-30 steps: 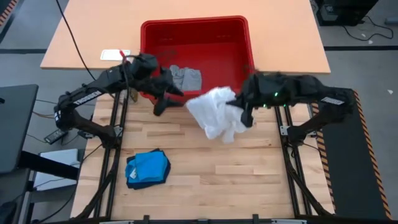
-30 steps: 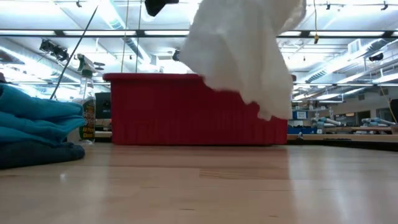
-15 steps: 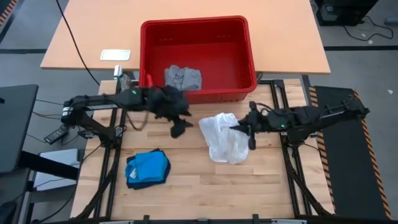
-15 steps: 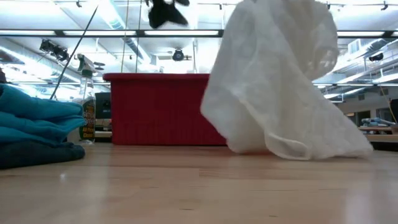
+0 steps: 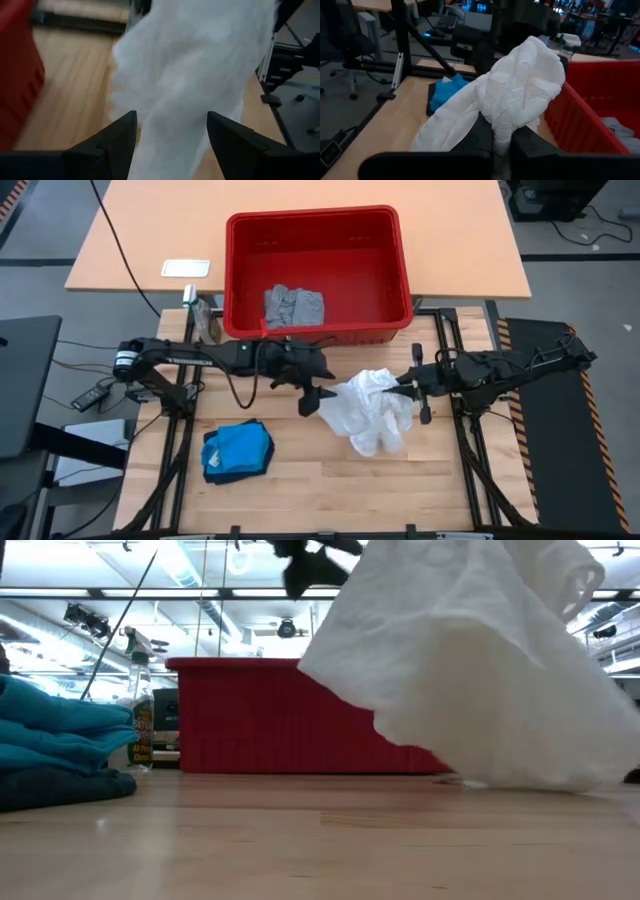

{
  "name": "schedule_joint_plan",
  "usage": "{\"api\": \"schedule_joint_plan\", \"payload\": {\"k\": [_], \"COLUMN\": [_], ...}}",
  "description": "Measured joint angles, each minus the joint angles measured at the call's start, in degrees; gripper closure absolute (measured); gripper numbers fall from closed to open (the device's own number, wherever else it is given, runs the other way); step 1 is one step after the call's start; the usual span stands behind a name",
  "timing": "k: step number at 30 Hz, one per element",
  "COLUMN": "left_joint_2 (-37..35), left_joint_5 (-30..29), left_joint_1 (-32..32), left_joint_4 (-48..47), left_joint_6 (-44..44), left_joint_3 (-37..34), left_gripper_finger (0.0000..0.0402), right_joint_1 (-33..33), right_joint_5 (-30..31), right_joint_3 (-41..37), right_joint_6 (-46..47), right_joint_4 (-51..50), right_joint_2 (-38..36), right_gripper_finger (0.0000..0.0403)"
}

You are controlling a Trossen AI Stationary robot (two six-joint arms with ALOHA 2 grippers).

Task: Fold laundry
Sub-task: Fold the white shirt

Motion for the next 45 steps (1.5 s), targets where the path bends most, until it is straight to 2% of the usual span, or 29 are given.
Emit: {"api": "schedule_joint_plan", "payload": {"k": [4,8,12,16,21,24,29,33,36,38,41,43,45], "left_joint_2": [2.97,7.39,9.76,8.89,7.73,7.43,7.35,7.49,7.57,7.57,8.32,9.25,9.95], "left_joint_5": [1.05,5.72,6.24,4.4,3.18,2.31,-4.12,-4.61,-4.72,-4.63,-3.72,-0.14,4.71], "left_joint_1": [-0.06,0.36,1.13,2.15,4.7,6.16,6.03,5.08,4.05,3.22,1.15,-0.68,-2.17], "left_joint_4": [5.58,9.25,8.34,5.31,3.3,-4.98,-24.54,-31.89,-35.0,-36.69,-36.4,-34.71,-29.15], "left_joint_6": [4.61,6.0,8.44,11.61,13.04,15.01,21.03,18.49,14.27,9.98,3.98,0.25,-4.2], "left_joint_3": [0.01,0.01,0.56,1.72,4.35,9.38,25.51,33.91,34.86,32.92,25.69,18.82,12.06], "left_gripper_finger": [0.0159,0.0159,0.0172,0.024,0.0369,0.0386,0.0385,0.0385,0.0386,0.0386,0.0387,0.0387,0.0387], "right_joint_1": [-0.02,-0.02,-0.02,-0.68,-3.08,-5.01,-8.23,-10.73,-11.79,-12.09,-11.26,-9.07,-6.37], "right_joint_5": [0.73,2.0,4.84,7.72,8.4,10.89,20.5,24.74,23.19,19.44,10.36,4.48,-0.26], "right_joint_3": [0.0,0.0,0.0,0.01,0.07,0.09,0.09,0.11,-0.73,-2.47,-6.78,-9.64,-12.09], "right_joint_6": [-1.35,-1.96,-3.02,-3.07,-3.07,-3.36,-7.57,-9.36,-8.42,-3.41,8.58,18.12,27.51], "right_joint_4": [0.63,1.28,1.44,-0.29,-0.14,-0.71,-1.17,-0.01,0.54,0.39,0.71,1.88,2.04], "right_joint_2": [-0.46,-0.75,-1.22,-1.26,0.15,1.72,4.03,5.12,5.92,6.77,8.78,10.43,11.88], "right_gripper_finger": [0.0378,0.0378,0.0378,0.0377,0.0377,0.0376,0.0374,0.0373,0.0373,0.0373,0.0374,0.0375,0.0375]}}
